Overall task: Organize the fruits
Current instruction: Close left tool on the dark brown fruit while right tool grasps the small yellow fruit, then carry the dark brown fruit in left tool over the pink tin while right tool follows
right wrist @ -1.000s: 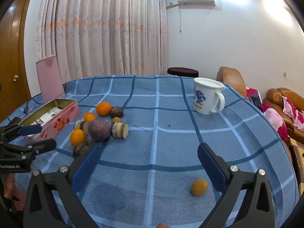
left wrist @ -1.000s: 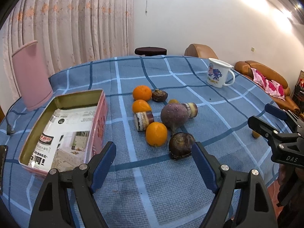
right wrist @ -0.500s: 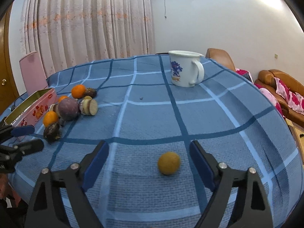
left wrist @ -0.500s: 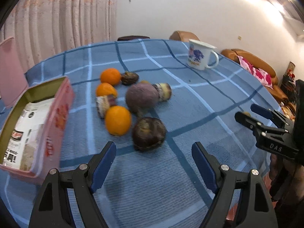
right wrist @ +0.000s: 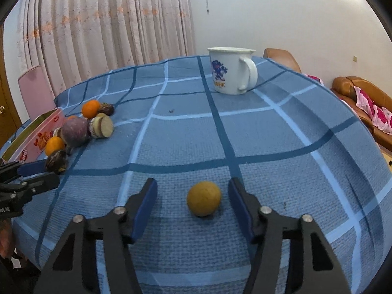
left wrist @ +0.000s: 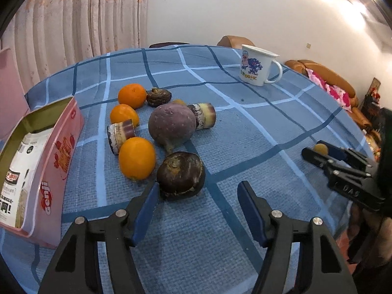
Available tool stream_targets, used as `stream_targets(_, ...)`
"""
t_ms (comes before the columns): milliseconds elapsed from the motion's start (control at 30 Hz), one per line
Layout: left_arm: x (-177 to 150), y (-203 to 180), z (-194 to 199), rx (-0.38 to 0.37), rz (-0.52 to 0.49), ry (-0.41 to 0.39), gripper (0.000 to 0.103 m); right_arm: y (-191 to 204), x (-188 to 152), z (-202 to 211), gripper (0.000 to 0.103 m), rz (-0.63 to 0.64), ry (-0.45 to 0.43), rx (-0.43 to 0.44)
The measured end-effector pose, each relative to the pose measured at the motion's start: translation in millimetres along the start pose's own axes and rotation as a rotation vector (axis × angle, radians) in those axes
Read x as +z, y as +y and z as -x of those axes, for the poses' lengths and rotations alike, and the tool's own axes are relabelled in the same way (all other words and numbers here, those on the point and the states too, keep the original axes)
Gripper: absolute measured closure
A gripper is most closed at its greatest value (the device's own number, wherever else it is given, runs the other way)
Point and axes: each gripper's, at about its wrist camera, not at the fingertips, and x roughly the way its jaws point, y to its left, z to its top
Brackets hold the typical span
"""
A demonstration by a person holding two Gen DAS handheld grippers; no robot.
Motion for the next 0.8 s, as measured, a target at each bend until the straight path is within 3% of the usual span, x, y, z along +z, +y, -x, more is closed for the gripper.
stream_targets(67, 2.3, 5.1, -6.6, -0.006, 0.029, 0.021, 0.038, 1.5, 0.3, -0.6, 0.066, 0.001, -0.005, 0.019)
stream_targets(167, 5.7, 13.1, -7.7, 0.000, 0.065, 0.029, 0.057, 6.7, -0.5, -0.5, 0.071, 0.018, -0.007, 0.039)
stream_targets(633, 7.7, 21.9, 20.2, -0.029, 0.066, -0.064, 0.058, 43.9, 12.2, 15.6, 0.077, 0.100, -0.063, 0.117)
stream_targets(800, 6.9, 25.1, 23.7, -0.034, 0.072, -0.070, 0.058, 49.1, 12.3, 12.6, 0.077, 0.119, -0.057, 0.101)
